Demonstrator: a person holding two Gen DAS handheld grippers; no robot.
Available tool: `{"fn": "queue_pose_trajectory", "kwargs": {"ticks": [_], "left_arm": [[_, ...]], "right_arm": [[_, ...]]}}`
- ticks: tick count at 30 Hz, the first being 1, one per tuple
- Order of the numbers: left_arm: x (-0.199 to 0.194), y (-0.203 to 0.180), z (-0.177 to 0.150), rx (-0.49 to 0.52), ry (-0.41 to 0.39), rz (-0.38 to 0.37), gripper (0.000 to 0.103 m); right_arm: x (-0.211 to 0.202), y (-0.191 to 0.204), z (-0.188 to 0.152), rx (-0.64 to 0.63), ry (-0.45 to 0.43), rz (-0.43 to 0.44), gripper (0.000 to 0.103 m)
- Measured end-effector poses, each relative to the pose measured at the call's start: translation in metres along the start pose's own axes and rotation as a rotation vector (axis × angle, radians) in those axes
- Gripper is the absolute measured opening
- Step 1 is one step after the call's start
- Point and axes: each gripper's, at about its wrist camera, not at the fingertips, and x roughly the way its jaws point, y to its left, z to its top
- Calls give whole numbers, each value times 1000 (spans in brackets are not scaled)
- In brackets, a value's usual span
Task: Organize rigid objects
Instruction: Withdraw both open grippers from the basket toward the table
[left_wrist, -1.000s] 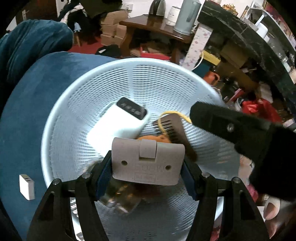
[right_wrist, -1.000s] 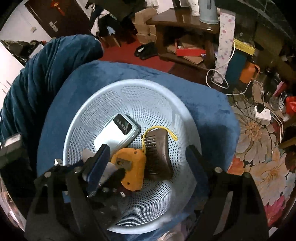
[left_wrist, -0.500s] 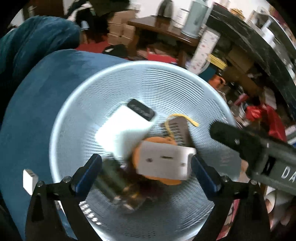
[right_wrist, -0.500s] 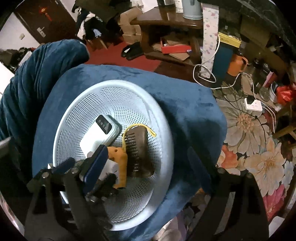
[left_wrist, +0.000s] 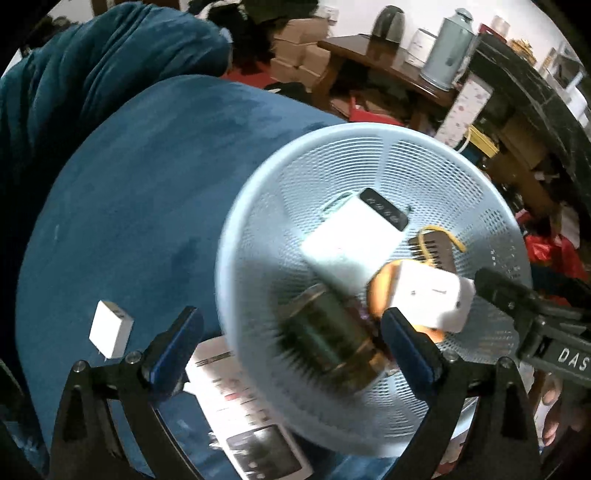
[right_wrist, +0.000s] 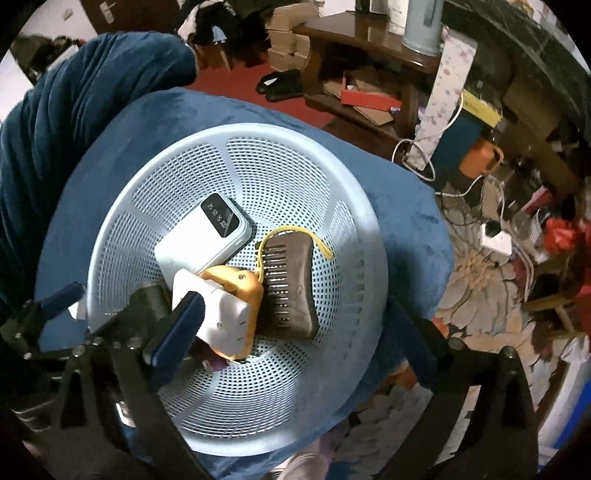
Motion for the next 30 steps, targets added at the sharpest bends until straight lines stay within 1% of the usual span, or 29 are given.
{"fn": "queue_pose_trajectory", "kwargs": {"ticks": [3,5,7,10,13,17,19,21,24,26,27,28,30], "left_arm": [[-2,15,-4,-39,-4,12,98],[-4,24,-6,-66,-4,15,98],[-5,31,-8,-80,-3,16,98],[-6,35,-11,-83,-1,17,98],[-6,37,-11,-86,-2,13,98],[-5,43,-11,-98,-2,9,98],[-3,46,-11,-103,-1,8,98],[-2,49,-12,-109,2,8,98],[-1,54,-12,-118,6,8,98],[-1,57,-12,-124,6,9,98],[-1,59,-13,-128,5,10,98],[-2,61,-13,-132,4,11,98],[-2,64,-14,-141,4,13,98]], "right_arm": [[-2,1,2,-8,-17,-18,99],[-9,7,3,-41,-59,-74,99],[-12,13,3,-77,-76,-107,100],[-4,28,0,-155,-54,-121,100],[4,43,-4,-237,-27,-113,100],[9,58,-10,-347,-19,-151,100],[15,65,-14,-411,1,-182,100],[23,72,-18,-480,16,-232,100],[31,75,-18,-547,-7,-326,101],[31,69,-10,-519,-60,-417,101],[29,65,-6,-494,-79,-439,101],[26,58,-2,-461,-94,-454,101],[21,45,5,-397,-91,-443,101]]}}
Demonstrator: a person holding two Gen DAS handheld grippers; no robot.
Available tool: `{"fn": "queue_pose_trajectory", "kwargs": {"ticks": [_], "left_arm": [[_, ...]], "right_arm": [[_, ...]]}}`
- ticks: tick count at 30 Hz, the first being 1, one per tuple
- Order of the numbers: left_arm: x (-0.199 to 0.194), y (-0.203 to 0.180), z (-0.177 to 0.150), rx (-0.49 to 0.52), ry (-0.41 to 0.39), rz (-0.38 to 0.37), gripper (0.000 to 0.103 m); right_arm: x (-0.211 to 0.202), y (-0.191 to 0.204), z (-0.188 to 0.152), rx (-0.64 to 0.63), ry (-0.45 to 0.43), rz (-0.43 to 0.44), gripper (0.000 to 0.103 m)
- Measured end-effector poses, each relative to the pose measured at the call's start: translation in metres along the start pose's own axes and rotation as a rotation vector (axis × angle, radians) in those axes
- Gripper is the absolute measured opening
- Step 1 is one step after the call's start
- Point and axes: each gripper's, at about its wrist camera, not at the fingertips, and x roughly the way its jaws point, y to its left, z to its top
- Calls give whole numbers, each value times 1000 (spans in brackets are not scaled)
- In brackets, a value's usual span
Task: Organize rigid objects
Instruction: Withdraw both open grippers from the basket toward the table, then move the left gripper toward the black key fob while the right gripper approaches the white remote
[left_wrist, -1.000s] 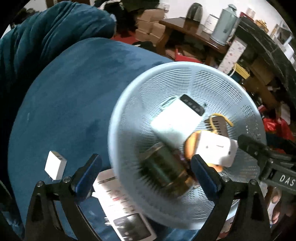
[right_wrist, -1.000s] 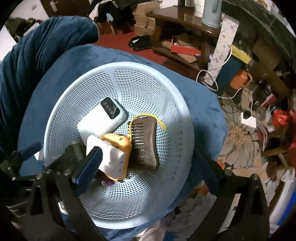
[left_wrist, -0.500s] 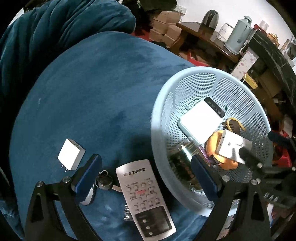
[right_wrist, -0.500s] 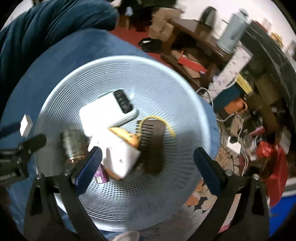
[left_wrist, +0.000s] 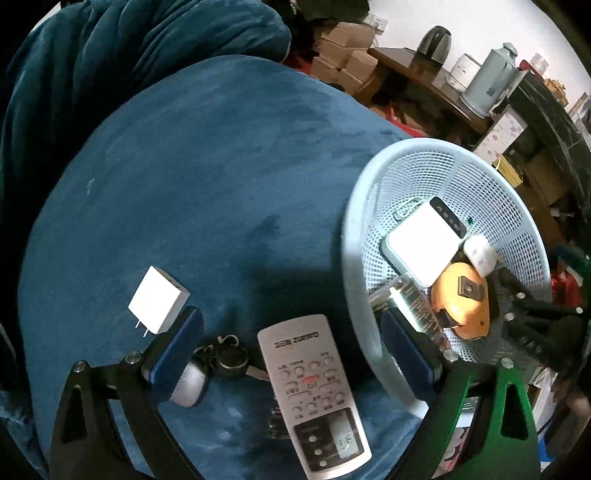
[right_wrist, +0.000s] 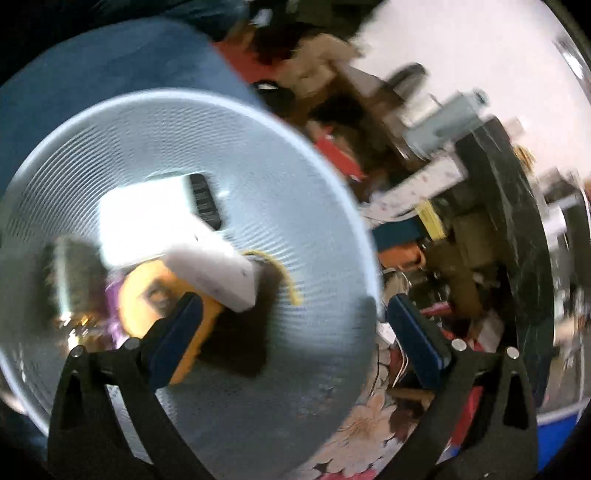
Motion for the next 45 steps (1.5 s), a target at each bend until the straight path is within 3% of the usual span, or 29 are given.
{"fn": "queue_pose_trajectory", "kwargs": {"ticks": [5,11,17,45], "left_arm": [[-1,11,0,-26,1,1,98],[-3,26,-1,-63,2,14,98],[-5,29,-4,-56,6,34,98],[-13,50,-9,-71,0,48,98]], "right_arm": [[-5,-14,-3,67,4,107,101],[-19,-2,0,113,-8,320,101],[-17,11,-2,144,34,438,101],[-25,27,5,127,46,455,101]]}}
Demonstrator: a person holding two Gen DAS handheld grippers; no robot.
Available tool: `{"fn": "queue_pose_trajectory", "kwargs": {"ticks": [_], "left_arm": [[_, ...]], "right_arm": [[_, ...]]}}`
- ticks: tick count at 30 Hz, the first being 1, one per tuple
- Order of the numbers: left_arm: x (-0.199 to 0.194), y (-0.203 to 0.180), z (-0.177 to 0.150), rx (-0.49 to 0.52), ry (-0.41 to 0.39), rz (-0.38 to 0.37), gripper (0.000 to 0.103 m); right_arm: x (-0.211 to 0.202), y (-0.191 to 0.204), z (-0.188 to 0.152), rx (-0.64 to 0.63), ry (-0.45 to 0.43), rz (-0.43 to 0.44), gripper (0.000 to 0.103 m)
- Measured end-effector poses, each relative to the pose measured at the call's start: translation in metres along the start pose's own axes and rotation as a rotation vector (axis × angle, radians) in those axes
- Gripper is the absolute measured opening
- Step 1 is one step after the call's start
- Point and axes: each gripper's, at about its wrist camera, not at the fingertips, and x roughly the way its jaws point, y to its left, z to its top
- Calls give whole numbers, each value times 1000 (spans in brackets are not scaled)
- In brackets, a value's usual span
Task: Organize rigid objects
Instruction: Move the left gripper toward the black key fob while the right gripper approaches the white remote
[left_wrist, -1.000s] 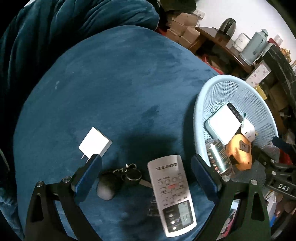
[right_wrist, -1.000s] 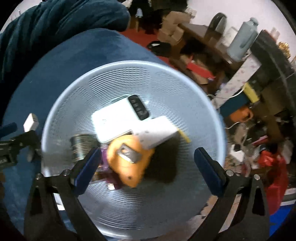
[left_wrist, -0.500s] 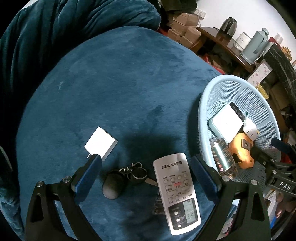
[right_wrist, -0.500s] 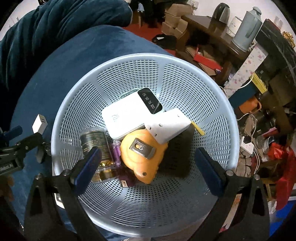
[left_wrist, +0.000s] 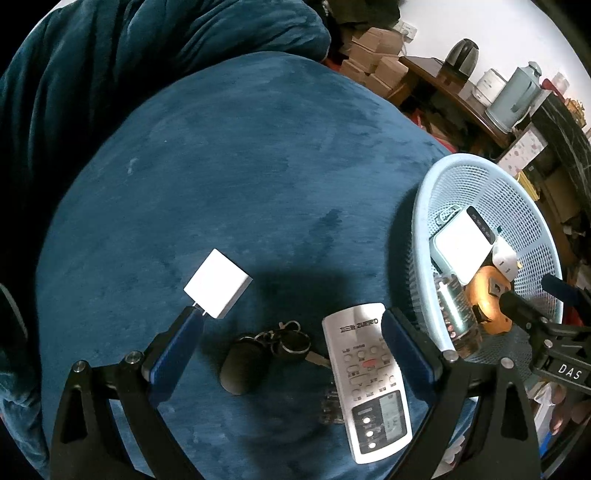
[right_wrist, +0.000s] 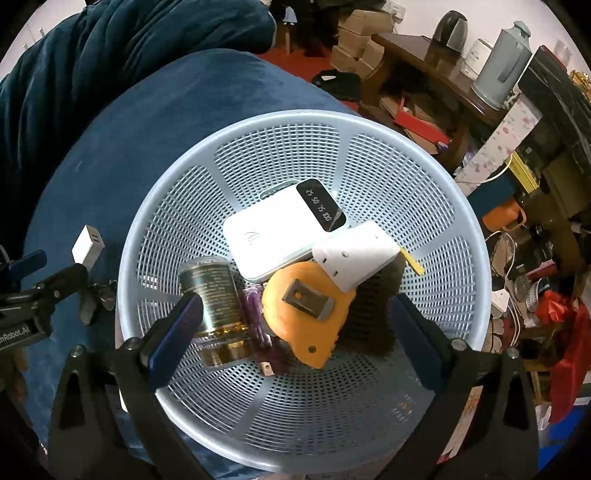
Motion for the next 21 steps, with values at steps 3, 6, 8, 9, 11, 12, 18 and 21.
{"fn": "queue_pose_trajectory", "kwargs": {"ticks": [3,6,8,9,11,12,18,21], "left_arm": [[-2,9,1,-24,-4,2,98],[-4,21,1,-63,-10,6,98],[-4,29,0,-80,-10,10,98],[-4,32,0,-88,-10,13,98],[-4,39,-1,-100,-10,17,98],[-3,43,-2,-108,-9,21,98],[7,61,-4,-153,12,25,98],[10,75,-5,-189,19,26,98]], "right_arm": [[-2,2,1,2,-5,5,101],[-3,5,1,0,-10,8,101],[-3,10,2,-9,-10,10,101],[-3,12,2,-14,-10,11,101],[-3,14,3,-18,-13,14,101],[-4,16,3,-20,-15,17,101],[-7,28,4,-46,-27,26,101],[-10,37,3,-50,-39,54,101]]}}
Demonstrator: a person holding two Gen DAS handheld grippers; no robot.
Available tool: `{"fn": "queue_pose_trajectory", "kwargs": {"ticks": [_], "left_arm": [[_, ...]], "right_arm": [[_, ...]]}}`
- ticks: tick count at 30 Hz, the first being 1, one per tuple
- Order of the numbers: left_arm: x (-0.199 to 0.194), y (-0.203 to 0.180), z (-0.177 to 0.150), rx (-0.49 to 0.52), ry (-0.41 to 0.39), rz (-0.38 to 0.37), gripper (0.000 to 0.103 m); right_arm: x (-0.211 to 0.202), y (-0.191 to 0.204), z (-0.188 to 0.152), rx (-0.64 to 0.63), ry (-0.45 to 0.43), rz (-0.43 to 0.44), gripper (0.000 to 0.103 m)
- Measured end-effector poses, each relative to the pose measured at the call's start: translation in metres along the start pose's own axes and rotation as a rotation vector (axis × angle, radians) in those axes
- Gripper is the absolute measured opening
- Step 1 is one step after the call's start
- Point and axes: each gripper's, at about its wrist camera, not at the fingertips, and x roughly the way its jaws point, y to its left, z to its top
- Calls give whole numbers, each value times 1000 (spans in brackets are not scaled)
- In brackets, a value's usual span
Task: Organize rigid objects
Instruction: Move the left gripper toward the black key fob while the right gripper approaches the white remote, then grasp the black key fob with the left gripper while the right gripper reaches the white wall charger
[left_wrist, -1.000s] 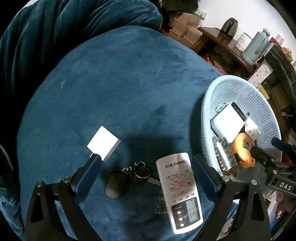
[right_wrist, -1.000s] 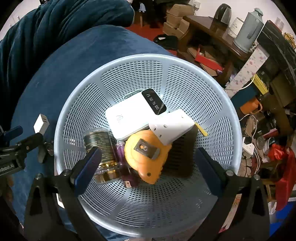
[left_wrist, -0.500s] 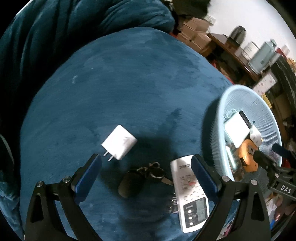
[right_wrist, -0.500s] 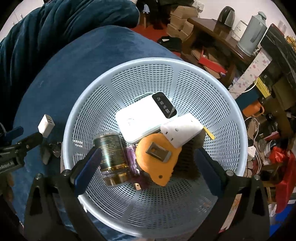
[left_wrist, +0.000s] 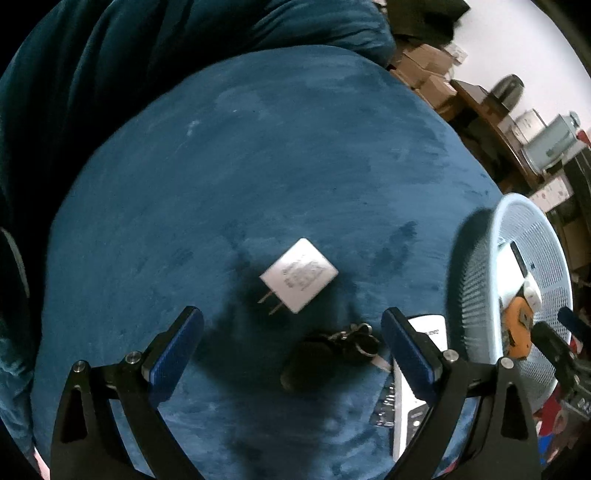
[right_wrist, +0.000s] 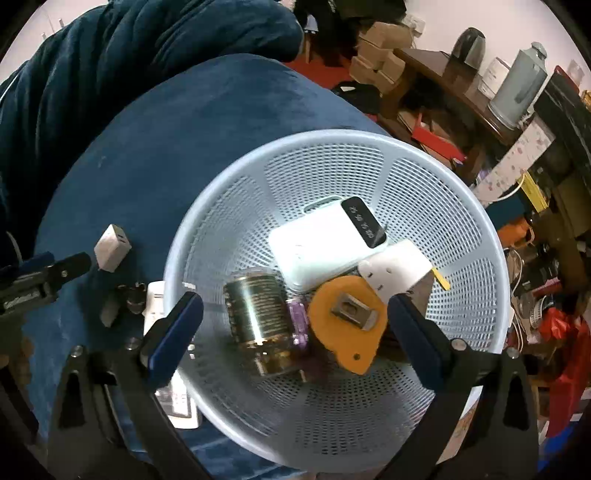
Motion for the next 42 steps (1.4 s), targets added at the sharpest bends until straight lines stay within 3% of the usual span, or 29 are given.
{"fn": "queue_pose_trajectory", "kwargs": {"ticks": [6,11,21,28,31,33,35,38,42], "left_arm": [[2,22,0,-60,2,-6,98],[17,6,-11,-29,63,-72,98],[55,-30,-19,11,116,31,97],[88,-40,-24,46,171,23,96],[84,-33,-24,52,181,7,78],[77,-24,-24,46,185,-6,56],[71,-12,-25,21,195,-14,42],[62,4,-28,-11,196,13,40],[59,20,-30,-51,196,-18,41]], "right_arm": [[-1,35,7,-102,-18,41,101],[-6,39,8,-99,-33,63,101],[1,29,8,-67,-22,47,101],[1,25,7,-65,-20,49,101],[1,22,8,-59,-19,50,101],[1,21,9,-54,-20,51,101],[1,22,9,-51,-21,54,101],[1,26,9,-58,-21,61,101],[-1,34,8,-75,-24,75,101]]}}
